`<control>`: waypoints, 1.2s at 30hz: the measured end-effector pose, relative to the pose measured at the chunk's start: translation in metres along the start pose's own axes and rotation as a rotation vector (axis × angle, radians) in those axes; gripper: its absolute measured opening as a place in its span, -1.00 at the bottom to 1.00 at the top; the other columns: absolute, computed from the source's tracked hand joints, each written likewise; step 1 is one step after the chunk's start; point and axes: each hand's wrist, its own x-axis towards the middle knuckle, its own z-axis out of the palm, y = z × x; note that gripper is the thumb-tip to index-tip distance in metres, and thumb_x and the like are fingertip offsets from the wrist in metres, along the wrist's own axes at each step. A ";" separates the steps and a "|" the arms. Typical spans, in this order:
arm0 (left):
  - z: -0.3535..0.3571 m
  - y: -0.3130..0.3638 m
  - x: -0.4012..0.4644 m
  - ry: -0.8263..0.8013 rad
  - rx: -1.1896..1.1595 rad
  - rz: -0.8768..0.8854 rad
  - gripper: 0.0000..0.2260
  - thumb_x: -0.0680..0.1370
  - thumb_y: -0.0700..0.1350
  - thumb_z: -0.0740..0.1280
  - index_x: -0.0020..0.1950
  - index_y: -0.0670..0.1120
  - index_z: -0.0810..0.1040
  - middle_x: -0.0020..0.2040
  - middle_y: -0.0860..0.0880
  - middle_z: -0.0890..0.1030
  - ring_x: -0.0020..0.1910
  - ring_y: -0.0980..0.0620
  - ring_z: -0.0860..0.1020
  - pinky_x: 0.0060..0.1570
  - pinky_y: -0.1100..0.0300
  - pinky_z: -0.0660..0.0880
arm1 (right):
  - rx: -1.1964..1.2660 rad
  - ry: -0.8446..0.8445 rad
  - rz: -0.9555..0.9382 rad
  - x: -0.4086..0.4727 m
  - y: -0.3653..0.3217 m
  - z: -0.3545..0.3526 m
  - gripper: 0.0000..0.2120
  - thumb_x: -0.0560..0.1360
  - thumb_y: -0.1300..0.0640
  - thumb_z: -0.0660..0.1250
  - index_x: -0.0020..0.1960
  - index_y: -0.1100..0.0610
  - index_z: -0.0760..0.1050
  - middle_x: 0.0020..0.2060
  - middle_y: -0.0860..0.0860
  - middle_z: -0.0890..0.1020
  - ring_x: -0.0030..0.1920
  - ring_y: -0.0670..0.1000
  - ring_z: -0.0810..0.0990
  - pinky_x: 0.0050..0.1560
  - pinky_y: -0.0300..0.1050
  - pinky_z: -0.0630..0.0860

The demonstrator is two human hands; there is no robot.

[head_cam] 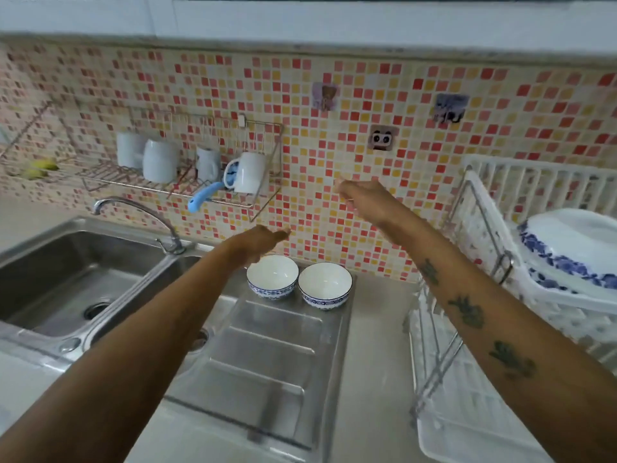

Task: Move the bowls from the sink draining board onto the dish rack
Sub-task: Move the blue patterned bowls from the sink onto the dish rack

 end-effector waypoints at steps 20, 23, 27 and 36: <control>0.109 -0.110 0.121 -0.276 -0.655 -0.505 -0.59 0.55 0.05 0.35 0.32 -0.11 0.42 -0.01 -0.11 0.47 0.01 -0.11 0.54 -0.11 0.04 0.57 | 0.214 0.132 0.717 0.117 0.227 0.101 -0.43 0.54 0.14 0.30 0.47 0.30 0.21 0.41 0.21 0.38 0.37 0.20 0.41 0.13 -0.05 0.39; 0.126 -0.103 0.126 -0.296 -0.760 -0.512 -0.75 0.59 -0.02 0.30 0.16 -0.15 0.42 -0.21 -0.13 0.40 -0.27 -0.04 0.42 -0.12 -0.03 0.52 | 0.331 0.122 0.754 0.124 0.241 0.108 -0.44 0.51 0.26 0.27 0.47 0.20 0.20 0.42 0.18 0.35 0.35 0.21 0.41 0.19 0.11 0.48; 0.139 -0.101 0.131 -0.293 -0.875 -0.463 -0.64 0.64 -0.11 0.22 0.41 -0.12 0.28 0.32 -0.25 0.47 0.07 -0.22 0.56 0.13 -0.16 0.47 | 0.477 0.128 0.752 0.128 0.258 0.117 -0.39 0.46 0.39 0.21 0.46 0.11 0.17 0.43 0.14 0.31 0.34 0.27 0.40 0.01 0.25 0.60; 0.156 -0.098 0.135 -0.183 -0.852 -0.392 -0.50 0.60 -0.42 0.06 0.52 -0.13 0.20 0.47 -0.29 0.33 0.18 -0.26 0.44 0.01 -0.14 0.57 | 0.550 0.169 0.730 0.122 0.256 0.123 -0.40 0.47 0.42 0.14 0.44 0.07 0.13 0.40 0.12 0.29 0.30 0.29 0.41 -0.11 0.24 0.62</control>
